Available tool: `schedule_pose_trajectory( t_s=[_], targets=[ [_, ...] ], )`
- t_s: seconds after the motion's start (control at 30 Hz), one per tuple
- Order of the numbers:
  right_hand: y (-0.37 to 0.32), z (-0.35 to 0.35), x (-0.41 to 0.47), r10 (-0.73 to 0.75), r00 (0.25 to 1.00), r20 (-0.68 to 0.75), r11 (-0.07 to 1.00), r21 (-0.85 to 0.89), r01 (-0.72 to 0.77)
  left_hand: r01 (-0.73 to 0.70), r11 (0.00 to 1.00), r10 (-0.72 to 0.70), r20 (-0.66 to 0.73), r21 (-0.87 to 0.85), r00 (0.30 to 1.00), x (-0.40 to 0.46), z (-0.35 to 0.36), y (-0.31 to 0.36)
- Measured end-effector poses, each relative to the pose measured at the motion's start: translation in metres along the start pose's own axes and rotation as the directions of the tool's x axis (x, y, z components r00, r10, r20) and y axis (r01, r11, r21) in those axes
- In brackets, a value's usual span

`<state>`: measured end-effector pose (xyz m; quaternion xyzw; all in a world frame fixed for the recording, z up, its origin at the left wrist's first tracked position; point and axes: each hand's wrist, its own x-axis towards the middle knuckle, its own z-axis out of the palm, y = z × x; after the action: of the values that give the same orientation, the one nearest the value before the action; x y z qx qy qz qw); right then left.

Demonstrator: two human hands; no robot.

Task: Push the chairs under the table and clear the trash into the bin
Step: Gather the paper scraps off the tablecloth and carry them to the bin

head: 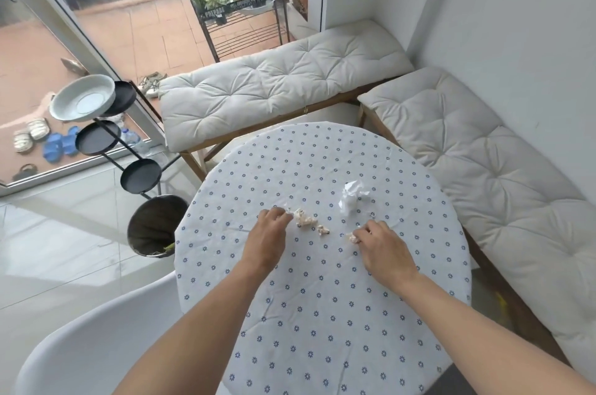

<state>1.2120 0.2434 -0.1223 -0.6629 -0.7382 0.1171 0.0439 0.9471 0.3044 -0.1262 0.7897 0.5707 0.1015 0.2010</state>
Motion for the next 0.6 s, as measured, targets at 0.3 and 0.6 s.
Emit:
schedule_pose_trajectory(
  t_s=[0.3,0.6],
  targets=[
    [0.008,0.007,0.011,-0.020,0.997,-0.078,0.999,-0.031,0.018,0.033,0.997,-0.021,0.180,-0.065,0.983,0.010,0.052,0.029],
    [0.019,0.005,0.045,-0.106,0.993,-0.058,0.994,0.025,0.108,-0.114,0.994,0.113,0.157,-0.003,0.981,0.008,0.061,0.030]
  ],
)
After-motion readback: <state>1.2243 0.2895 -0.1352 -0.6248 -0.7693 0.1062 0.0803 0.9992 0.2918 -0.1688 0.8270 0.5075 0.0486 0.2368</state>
